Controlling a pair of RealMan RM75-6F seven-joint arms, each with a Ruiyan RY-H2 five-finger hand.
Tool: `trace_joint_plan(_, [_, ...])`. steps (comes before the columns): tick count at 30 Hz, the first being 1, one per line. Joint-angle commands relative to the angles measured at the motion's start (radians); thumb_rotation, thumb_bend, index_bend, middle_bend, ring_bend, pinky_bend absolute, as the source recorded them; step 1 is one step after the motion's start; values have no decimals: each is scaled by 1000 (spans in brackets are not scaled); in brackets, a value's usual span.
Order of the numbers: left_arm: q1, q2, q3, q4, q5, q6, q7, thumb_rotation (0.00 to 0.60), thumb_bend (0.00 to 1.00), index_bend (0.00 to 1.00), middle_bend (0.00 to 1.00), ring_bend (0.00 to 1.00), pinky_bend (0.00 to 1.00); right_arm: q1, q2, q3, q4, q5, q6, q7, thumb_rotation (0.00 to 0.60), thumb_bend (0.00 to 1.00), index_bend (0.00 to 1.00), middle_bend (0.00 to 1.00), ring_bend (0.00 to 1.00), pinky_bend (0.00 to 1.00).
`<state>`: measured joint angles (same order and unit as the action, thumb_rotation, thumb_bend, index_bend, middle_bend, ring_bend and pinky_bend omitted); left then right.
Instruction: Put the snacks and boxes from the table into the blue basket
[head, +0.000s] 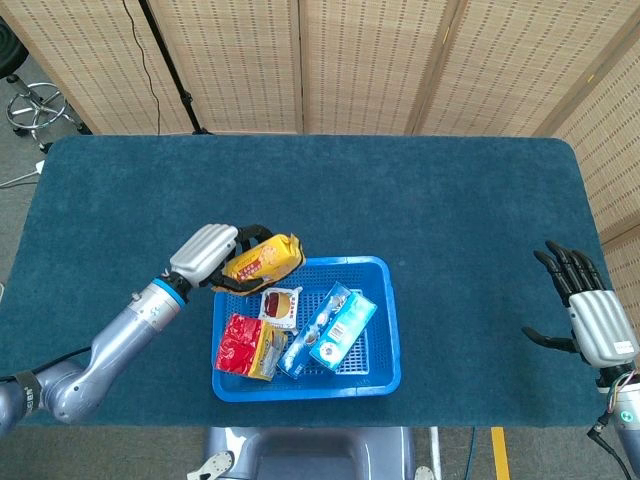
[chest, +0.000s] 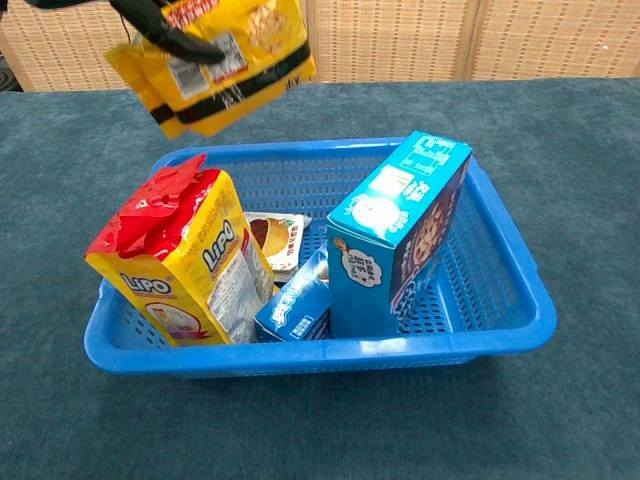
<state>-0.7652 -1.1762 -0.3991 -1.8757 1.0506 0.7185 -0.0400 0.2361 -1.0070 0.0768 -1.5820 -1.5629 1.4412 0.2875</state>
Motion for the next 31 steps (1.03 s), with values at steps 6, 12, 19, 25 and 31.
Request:
trace_joint_plan(6, [-77,-16,114,40,-27,-73,103,600,168,21,8,15,83,-2,2,5,6,8,-5,9,600,0,0,0,0,0])
trace_joint_plan(12, [-28,-15,124,-27,34,106,141,600,92,0,0,0,0,-8,6,7,1,4,2,12,600,0,0,0,0,0])
trace_joint_plan(19, [160,72,202,-77,126,385,169,600,77,0,0,0,0,-12,26,-13,-43,-4,-24,-32,600,0,0,0,0,0])
trace_joint_plan(25, [355,98,329,6,227,597,157,600,77,0,0,0,0,-19,11,-8,-70,16,-22,-154,600,0,0,0,0,0])
trace_joint_plan(31, [516,71,403,134,270,745,53,600,77,0,0,0,0,-20,5,-3,-79,33,-32,-190,600,0,0,0,0,0])
